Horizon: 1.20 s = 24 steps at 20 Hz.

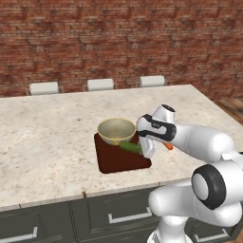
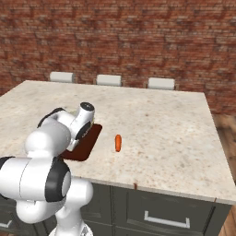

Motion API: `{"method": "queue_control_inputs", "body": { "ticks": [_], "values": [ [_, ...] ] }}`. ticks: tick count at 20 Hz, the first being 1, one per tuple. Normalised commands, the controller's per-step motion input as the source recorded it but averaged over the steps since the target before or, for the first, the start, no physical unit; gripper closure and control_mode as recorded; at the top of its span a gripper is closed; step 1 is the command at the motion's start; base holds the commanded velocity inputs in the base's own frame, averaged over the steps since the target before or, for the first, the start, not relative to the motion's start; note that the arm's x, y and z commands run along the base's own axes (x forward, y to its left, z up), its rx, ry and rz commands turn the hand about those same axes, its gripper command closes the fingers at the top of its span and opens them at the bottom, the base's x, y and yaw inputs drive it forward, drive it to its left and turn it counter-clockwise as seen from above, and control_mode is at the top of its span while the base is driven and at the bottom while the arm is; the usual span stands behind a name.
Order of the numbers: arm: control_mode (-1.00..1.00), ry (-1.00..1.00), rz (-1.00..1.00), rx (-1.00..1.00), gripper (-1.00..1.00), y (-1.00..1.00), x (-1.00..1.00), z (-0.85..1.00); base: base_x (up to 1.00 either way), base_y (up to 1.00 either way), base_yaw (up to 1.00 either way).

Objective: Place the two vegetables and bowl onto the tray for setting up a vegetable dip station.

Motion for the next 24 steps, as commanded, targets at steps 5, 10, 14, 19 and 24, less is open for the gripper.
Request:
{"method": "queue_control_inputs", "body": {
  "ticks": [5,10,14,19,24],
  "values": [
    [-1.00,0.00,-0.01,0.00,1.00,0.12,0.06,-0.06,0.00,0.00,0.00],
    [-1.00,0.00,-0.02,0.00,1.00,0.06,0.06,-0.11,0.00,0.00,0.00],
    [-1.00,0.00,-0.02,0.00,1.00,0.01,0.09,-0.13,0.00,0.00,0.00],
    [-1.00,0.00,-0.02,0.00,1.00,0.00,0.05,-0.11,0.00,0.00,0.00],
    [-1.00,0.00,-0.01,0.01,1.00,0.01,0.06,-0.10,0.00,0.00,0.00]
  ]
}}
